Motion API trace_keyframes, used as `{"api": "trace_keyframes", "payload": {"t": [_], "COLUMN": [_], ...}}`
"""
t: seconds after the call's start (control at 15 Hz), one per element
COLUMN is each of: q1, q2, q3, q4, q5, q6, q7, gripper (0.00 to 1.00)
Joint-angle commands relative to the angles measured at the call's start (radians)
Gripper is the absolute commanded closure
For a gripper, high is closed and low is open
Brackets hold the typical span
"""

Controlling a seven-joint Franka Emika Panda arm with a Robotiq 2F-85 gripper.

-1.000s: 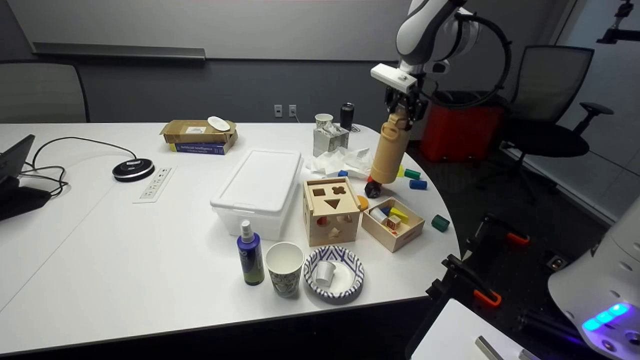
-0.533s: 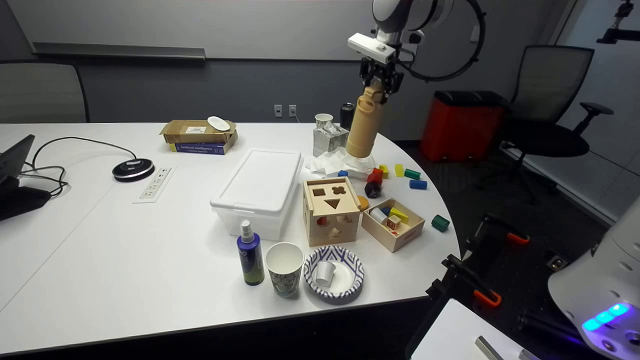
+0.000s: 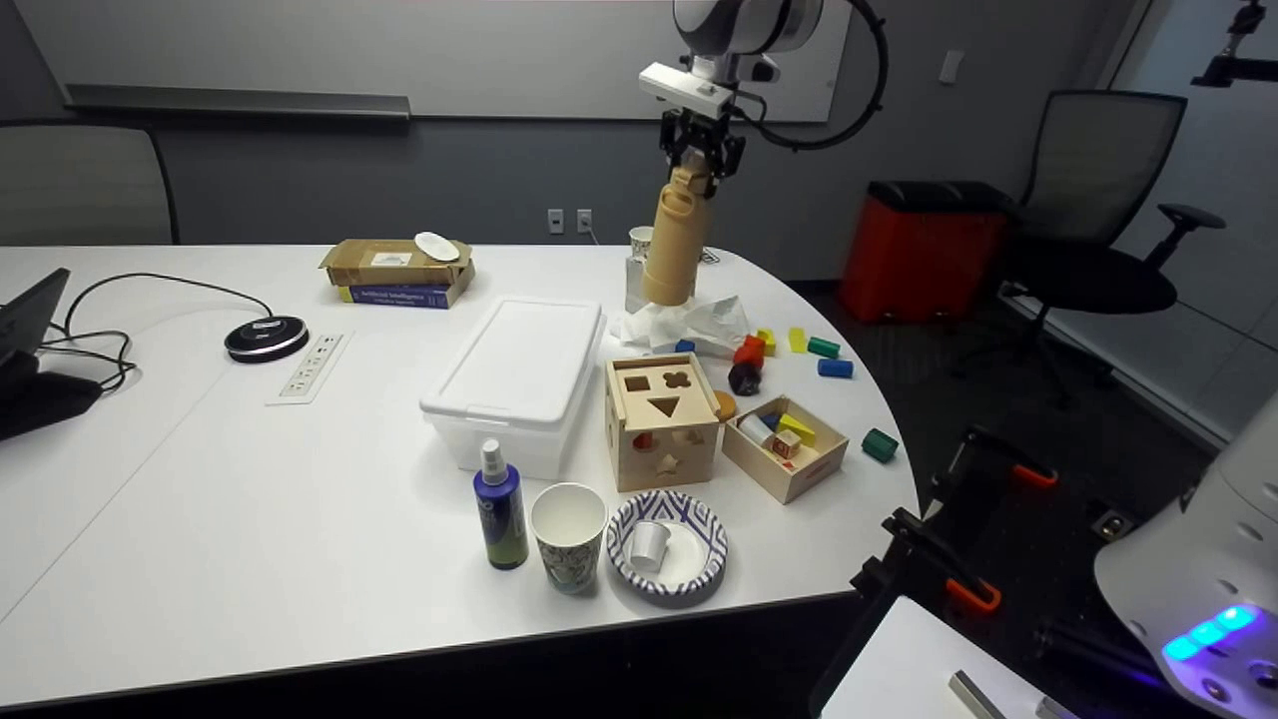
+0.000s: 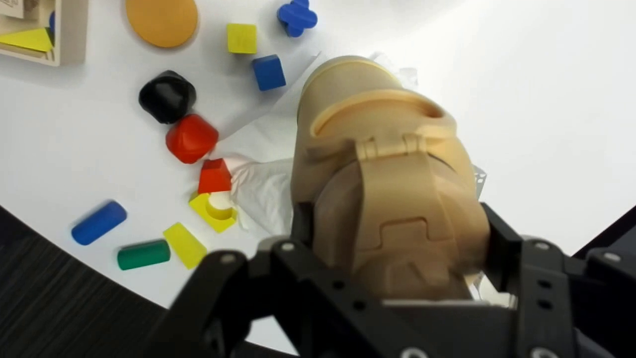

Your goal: Bring the peach bottle closer to the storage box

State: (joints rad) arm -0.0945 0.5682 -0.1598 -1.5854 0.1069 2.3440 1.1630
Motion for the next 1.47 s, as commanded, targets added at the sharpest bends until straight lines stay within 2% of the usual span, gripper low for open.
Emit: {"api": "trace_keyframes", "payload": {"t": [0.0, 0.27, 0.73, 1.07, 1.4], "q1": [-0.015, -0.012, 0.006, 0.026, 0.036], "q2": [0.136, 0.279, 0.51, 0.625, 0.697], "q3": [0.011, 0.014, 0.026, 0.032, 0.025], "q4": [0.252, 0.465, 0.795, 0.929, 1.006], "q5": [0.015, 0.008, -0.02, -0.042, -0.036], "q6": [-0.123, -0.205, -0.283, -0.285, -0.273], "q7": [-0.038, -0.045, -0.041, -0.071, -0.086], "gripper": [0.48, 0.48, 0.48, 0.48, 0.48]}}
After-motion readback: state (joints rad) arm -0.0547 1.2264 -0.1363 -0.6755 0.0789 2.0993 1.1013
